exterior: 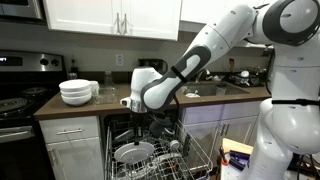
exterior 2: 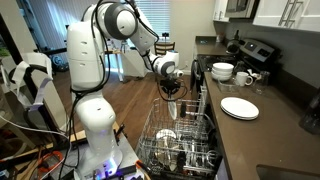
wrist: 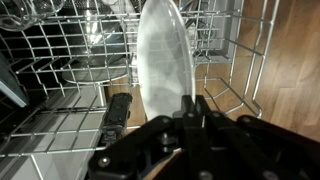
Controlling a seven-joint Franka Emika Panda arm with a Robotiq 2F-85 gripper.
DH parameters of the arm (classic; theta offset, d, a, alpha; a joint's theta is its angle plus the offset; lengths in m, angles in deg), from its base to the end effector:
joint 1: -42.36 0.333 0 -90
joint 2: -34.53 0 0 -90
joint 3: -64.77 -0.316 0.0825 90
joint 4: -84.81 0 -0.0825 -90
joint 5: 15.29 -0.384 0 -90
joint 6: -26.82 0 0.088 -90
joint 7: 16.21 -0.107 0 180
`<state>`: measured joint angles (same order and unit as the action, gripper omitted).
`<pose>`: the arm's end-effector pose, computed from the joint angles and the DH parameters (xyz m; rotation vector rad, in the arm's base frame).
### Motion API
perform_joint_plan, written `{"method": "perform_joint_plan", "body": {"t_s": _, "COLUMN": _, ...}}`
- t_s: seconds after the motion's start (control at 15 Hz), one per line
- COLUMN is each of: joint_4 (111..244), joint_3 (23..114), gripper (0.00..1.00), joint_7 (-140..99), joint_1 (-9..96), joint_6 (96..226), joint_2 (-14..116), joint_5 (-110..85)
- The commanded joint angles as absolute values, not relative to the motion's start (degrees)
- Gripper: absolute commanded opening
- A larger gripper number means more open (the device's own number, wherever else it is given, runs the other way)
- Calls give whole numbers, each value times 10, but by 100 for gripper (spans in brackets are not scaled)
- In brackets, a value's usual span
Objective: Take the top white plate and put it in the dishwasher
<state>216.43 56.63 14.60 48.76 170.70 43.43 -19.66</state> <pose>0.5155 0.1332 0.2876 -2.8780 -1.0979 -0.1058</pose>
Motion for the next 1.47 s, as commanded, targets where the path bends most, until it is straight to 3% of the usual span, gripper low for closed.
{"method": "perform_joint_plan", "body": {"t_s": 0.0, "joint_4": 2178, "joint_3": 542, "gripper": 5, "joint_7": 176, "joint_1": 477, "joint_6": 1691, "joint_2": 415, "joint_5": -237}}
{"method": "perform_joint_plan", "body": {"t_s": 1.4, "joint_4": 2191, "joint_3": 536, "gripper": 5, "joint_7": 261, "joint_1": 471, "joint_6": 1663, "joint_2": 444, "joint_5": -314}}
